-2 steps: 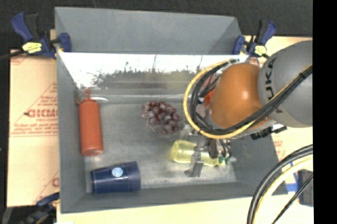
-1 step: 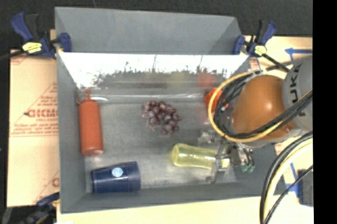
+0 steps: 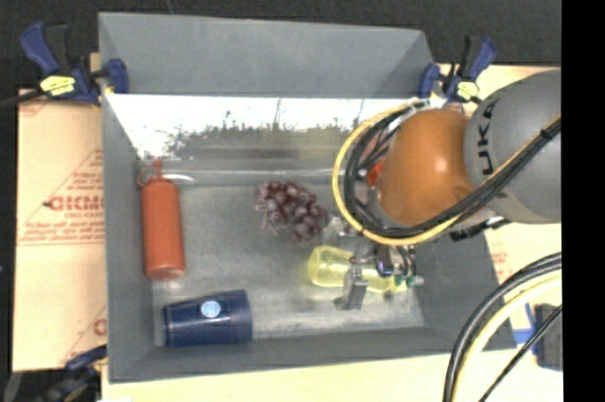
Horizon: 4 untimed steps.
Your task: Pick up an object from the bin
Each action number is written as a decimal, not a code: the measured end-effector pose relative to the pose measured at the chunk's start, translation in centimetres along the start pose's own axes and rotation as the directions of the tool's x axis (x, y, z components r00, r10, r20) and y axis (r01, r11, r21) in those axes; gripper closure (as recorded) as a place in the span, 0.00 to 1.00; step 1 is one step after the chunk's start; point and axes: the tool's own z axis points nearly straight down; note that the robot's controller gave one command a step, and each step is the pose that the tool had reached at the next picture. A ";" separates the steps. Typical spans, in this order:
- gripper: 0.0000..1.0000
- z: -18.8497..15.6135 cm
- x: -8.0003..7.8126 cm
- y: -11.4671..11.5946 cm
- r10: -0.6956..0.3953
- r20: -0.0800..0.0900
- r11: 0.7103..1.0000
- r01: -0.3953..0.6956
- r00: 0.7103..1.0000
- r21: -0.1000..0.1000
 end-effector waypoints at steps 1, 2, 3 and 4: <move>0.00 5.9 -0.1 -0.3 0.122 -0.002 0.992 -0.122 0.992 0.007; 0.00 4.8 -0.2 -0.4 0.095 -0.009 0.995 -0.095 0.995 0.007; 0.00 -0.4 0.9 -0.4 0.069 -0.005 0.998 -0.069 0.998 0.007; 0.00 6.3 0.1 0.6 0.117 -0.005 0.993 -0.117 0.993 0.007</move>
Offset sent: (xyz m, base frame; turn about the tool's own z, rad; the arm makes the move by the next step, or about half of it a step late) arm 0.0113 -0.0031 -0.0059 0.0200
